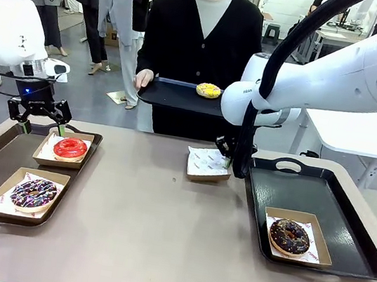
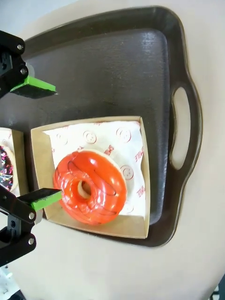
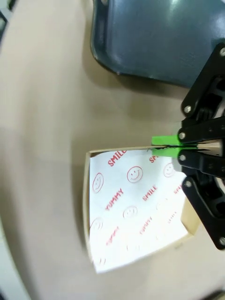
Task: Individually package the donuts and arrange them on the tray.
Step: Place the picked Paper togo box on the Handle tray while simultaneously picking up another Paper togo box from the table with the other hand.
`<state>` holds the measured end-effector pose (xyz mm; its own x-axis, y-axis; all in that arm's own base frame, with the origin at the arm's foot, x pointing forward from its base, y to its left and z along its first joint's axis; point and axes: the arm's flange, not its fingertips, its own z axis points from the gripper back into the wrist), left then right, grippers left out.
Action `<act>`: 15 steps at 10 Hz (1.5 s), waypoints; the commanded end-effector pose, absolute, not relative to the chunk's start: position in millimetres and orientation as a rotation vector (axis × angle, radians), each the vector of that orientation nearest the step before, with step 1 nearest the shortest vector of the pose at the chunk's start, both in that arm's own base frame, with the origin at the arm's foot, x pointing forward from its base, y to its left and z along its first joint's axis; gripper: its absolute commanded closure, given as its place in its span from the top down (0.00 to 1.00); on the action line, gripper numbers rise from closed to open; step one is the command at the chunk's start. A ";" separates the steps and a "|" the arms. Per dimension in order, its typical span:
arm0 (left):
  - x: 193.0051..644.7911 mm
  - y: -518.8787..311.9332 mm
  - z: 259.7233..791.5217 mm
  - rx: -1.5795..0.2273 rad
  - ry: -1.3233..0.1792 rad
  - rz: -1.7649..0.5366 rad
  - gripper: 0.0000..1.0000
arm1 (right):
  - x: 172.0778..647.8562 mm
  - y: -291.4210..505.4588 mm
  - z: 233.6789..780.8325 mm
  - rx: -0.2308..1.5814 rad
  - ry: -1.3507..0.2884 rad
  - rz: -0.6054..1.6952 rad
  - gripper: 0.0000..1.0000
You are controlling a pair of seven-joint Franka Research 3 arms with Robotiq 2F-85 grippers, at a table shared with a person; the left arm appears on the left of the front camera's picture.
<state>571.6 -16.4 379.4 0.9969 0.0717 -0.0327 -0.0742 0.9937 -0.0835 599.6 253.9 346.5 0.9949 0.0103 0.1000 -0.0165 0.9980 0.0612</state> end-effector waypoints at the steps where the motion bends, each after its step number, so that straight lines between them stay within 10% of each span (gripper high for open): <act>1: 564.6 -2.6 394.9 -0.254 0.073 0.039 1.00 | 571.1 254.6 383.3 0.067 -0.086 -0.003 0.00; 8: 481.4 128.3 429.1 -1.004 0.172 -0.064 1.00 | 595.1 253.0 528.8 0.089 -0.092 -0.048 0.00; 15: 434.0 231.9 362.1 -1.253 0.068 0.274 1.00 | 650.9 290.7 552.0 0.075 -0.051 -0.097 0.00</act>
